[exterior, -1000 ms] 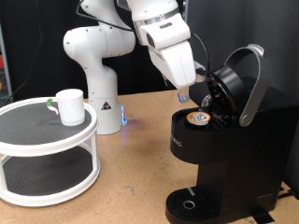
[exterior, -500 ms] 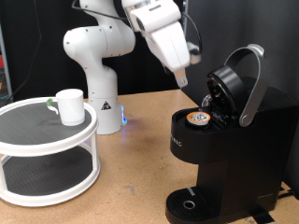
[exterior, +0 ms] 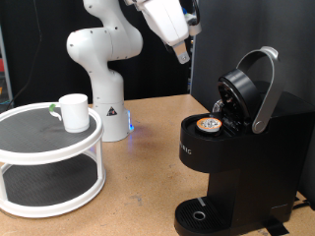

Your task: Make a cup of coffee with the keurig machine

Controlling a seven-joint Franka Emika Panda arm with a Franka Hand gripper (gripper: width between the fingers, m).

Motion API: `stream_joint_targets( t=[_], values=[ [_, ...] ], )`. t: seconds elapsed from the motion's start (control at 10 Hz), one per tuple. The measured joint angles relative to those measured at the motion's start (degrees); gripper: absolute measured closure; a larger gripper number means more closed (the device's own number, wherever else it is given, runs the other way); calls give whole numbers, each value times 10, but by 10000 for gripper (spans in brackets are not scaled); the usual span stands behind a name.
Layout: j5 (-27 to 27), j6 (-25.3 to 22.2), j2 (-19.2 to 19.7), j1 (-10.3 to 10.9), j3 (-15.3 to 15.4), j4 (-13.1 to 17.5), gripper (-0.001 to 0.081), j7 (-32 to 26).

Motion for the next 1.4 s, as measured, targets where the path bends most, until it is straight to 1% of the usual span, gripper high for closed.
stream_joint_targets(
  t=[0.2, 0.3, 0.6, 0.8, 1.0, 1.4],
  values=[
    [0, 1, 1, 1, 2, -2, 1, 0],
    [0, 5, 2, 5, 8, -1, 1, 0],
    [-4, 30, 18, 19, 46, 12, 1, 7],
    [-6, 52, 29, 27, 75, 22, 1, 33],
    [-12, 63, 39, 32, 101, 32, 1, 63],
    [-17, 71, 47, 35, 134, 52, 1, 108]
  ],
)
